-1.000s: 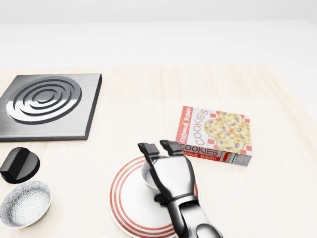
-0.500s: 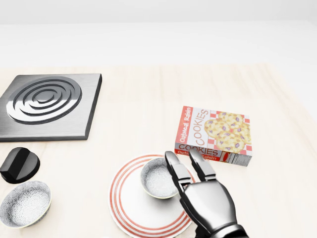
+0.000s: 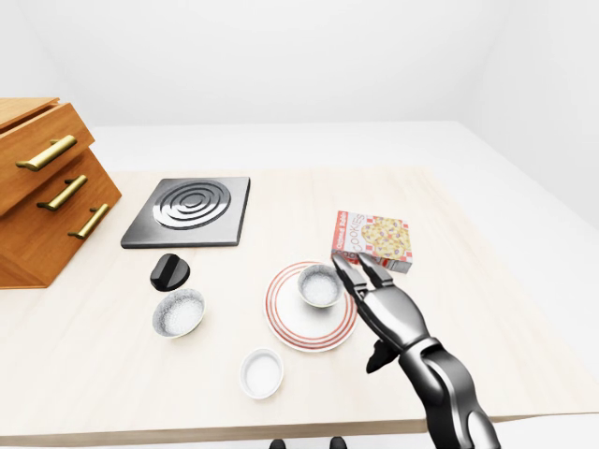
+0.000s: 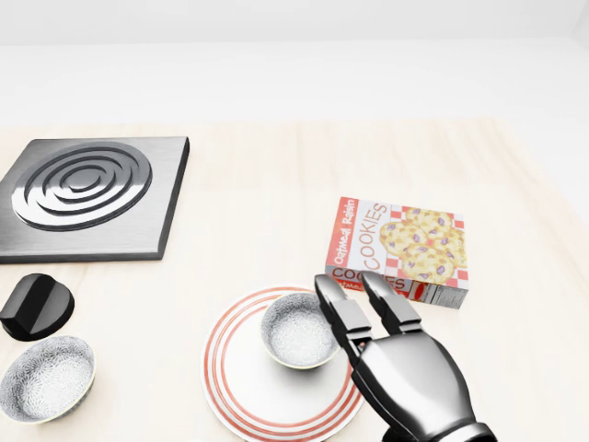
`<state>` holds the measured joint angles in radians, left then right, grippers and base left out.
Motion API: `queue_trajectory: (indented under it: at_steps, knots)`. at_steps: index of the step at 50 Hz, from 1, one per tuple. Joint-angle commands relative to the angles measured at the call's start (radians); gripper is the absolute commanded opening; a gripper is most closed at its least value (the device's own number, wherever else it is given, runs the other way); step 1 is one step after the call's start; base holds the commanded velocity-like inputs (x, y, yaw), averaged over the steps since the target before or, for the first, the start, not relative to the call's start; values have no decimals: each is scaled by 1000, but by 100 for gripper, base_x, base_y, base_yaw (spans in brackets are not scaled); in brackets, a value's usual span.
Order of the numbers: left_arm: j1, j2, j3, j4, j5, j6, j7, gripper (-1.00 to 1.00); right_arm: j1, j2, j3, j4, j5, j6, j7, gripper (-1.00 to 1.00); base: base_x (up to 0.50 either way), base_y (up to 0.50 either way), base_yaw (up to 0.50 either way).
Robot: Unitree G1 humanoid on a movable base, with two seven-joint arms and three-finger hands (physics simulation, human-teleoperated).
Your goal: Pick the akita bowl next to the plate and place it on the plate.
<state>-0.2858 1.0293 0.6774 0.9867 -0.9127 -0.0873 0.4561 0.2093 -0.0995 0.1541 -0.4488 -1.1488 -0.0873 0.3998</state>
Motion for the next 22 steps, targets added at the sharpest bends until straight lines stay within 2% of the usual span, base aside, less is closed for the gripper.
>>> queue_trajectory:
  at_steps: [1, 7, 22]
  knots:
    - [3, 0, 4, -5, 0, 0, 1, 100, -20, 6, -25, -41, 29, 0, 23, 100, 0, 0, 0]
    - [12, 4, 14, -20, -1, 0, 7, 100, -78, 4, -89, -99, 77, 0, 89, 100, 0, 0, 0]
    - [17, 12, 26, -12, -7, 0, 3, 100, -151, 3, -167, -170, 127, 0, 205, 100, 0, 0, 0]
